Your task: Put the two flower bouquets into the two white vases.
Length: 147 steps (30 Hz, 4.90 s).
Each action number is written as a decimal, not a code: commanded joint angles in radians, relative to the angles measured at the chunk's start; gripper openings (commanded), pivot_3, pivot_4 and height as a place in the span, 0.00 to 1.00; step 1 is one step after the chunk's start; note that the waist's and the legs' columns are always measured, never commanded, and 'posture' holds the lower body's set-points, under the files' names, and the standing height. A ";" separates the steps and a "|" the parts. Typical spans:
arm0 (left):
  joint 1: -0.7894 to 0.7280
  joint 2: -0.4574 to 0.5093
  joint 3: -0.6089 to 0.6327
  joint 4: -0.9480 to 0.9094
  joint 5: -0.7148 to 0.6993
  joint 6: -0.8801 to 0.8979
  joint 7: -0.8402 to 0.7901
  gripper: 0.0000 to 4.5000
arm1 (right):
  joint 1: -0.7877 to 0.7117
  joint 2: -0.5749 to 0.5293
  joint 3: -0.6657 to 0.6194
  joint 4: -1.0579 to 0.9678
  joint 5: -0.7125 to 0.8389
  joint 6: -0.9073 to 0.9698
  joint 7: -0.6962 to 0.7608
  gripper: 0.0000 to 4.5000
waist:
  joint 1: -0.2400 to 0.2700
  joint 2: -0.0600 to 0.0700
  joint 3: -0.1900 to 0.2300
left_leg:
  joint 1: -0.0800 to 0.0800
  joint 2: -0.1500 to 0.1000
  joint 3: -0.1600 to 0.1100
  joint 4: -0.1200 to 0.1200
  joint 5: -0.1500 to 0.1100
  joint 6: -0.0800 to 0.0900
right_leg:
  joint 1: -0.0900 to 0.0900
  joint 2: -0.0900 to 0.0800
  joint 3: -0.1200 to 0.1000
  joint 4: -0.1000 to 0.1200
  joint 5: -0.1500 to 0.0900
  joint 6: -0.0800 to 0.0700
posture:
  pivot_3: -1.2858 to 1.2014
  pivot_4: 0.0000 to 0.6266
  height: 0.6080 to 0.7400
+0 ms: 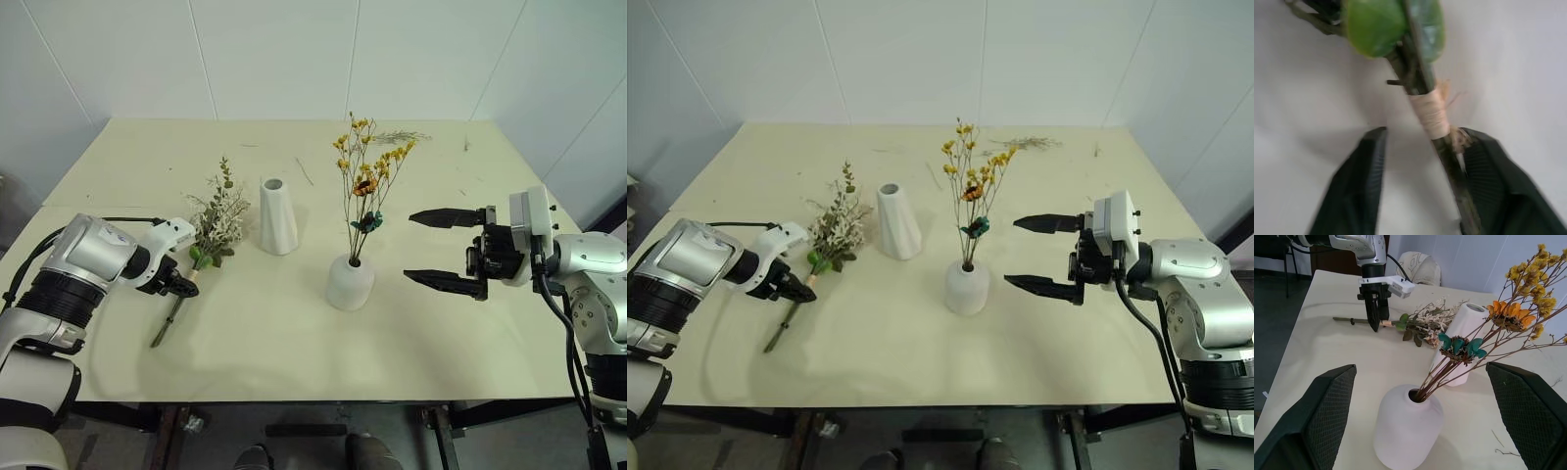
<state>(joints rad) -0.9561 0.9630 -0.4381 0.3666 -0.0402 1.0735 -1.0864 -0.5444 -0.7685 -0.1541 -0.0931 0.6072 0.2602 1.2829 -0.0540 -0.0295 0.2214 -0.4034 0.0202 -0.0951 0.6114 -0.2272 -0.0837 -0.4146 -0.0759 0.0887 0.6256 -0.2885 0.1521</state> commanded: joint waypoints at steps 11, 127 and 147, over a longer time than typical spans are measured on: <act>0.077 -0.037 0.203 0.099 0.020 -0.103 0.175 0.00 | -0.008 0.007 -0.011 -0.040 0.011 -0.009 -0.010 1.00 | 0.001 0.000 0.000 | 0.003 0.000 0.000 0.001 0.001 0.000 | 0.001 0.000 0.000 0.002 0.000 0.000 | 0.52 0.24 1.00; -0.220 -0.481 0.637 0.740 -0.173 -1.314 0.022 0.93 | 0.157 0.116 -0.020 -0.237 0.015 0.005 -0.355 1.00 | 0.024 0.000 0.000 | 0.000 -0.001 -0.001 0.001 0.004 -0.002 | 0.003 0.000 0.000 -0.004 0.007 0.002 | 0.52 0.24 1.00; 0.405 -0.091 0.766 -0.211 -0.453 -0.832 -0.224 0.97 | 0.077 0.018 -0.068 -0.003 0.008 -0.033 -0.167 1.00 | 0.007 0.000 0.000 | 0.002 0.000 -0.001 0.000 0.004 -0.002 | 0.003 0.000 0.000 -0.002 0.006 0.000 | 0.52 0.24 1.00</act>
<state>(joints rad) -0.5745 0.8563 0.2941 0.2516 -0.4524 0.2112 -1.3399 -0.4457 -0.7207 -0.1961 -0.1325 0.6145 0.2574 1.0715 -0.0467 -0.0296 0.2213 -0.4012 0.0206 -0.0962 0.6118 -0.2228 -0.0852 -0.4109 -0.0760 0.0880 0.6231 -0.2825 0.1514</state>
